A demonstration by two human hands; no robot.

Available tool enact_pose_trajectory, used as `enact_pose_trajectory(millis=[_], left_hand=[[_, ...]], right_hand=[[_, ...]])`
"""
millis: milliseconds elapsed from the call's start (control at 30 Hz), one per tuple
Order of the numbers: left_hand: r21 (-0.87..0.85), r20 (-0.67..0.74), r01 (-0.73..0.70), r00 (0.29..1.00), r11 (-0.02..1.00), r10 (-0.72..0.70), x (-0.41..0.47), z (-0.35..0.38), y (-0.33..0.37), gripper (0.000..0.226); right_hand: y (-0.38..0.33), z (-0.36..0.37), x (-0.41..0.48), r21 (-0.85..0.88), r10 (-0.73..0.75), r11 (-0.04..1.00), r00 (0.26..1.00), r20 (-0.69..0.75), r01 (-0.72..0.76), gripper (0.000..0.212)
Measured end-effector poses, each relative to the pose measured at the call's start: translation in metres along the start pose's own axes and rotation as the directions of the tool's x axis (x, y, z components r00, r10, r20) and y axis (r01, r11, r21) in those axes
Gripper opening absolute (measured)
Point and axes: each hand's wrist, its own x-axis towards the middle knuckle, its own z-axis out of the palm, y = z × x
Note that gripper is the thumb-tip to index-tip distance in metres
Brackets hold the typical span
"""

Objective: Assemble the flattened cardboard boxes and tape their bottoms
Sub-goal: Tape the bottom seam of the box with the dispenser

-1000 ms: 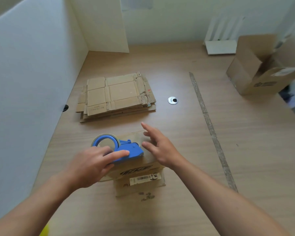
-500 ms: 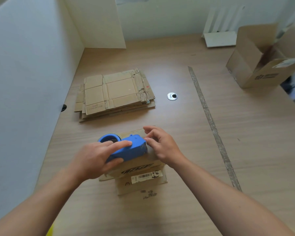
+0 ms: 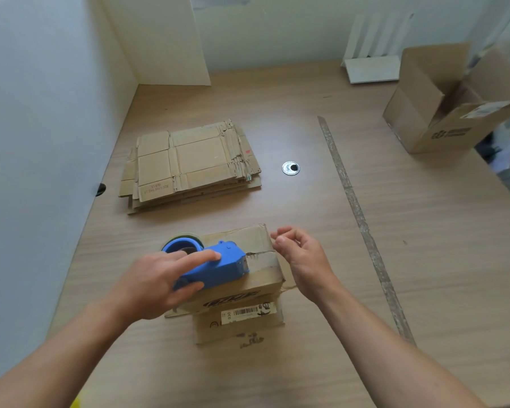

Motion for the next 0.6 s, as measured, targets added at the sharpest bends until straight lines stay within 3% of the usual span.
enact_pose_trajectory(millis=[200, 300, 433, 600], left_hand=[[0.017, -0.008, 0.003, 1.0, 1.0, -0.003, 0.001, 0.004, 0.002, 0.047], [0.024, -0.005, 0.009, 1.0, 1.0, -0.009, 0.002, 0.006, 0.001, 0.047], [0.024, 0.003, 0.022, 1.0, 0.999, -0.022, 0.004, 0.008, 0.0, 0.049], [0.011, 0.004, 0.037, 0.999, 0.999, -0.037, 0.002, 0.007, 0.0, 0.05]], right_hand=[[-0.02, -0.021, 0.009, 0.293, 0.129, 0.954, 0.97, -0.204, -0.065, 0.019], [-0.028, -0.04, 0.007, 0.215, 0.111, 0.974, 0.974, -0.198, -0.068, 0.021], [-0.022, -0.041, 0.002, 0.074, 0.21, 0.977, 0.969, -0.13, -0.202, 0.014], [-0.01, -0.04, 0.009, -0.043, 0.22, 0.973, 0.963, -0.155, -0.229, 0.017]])
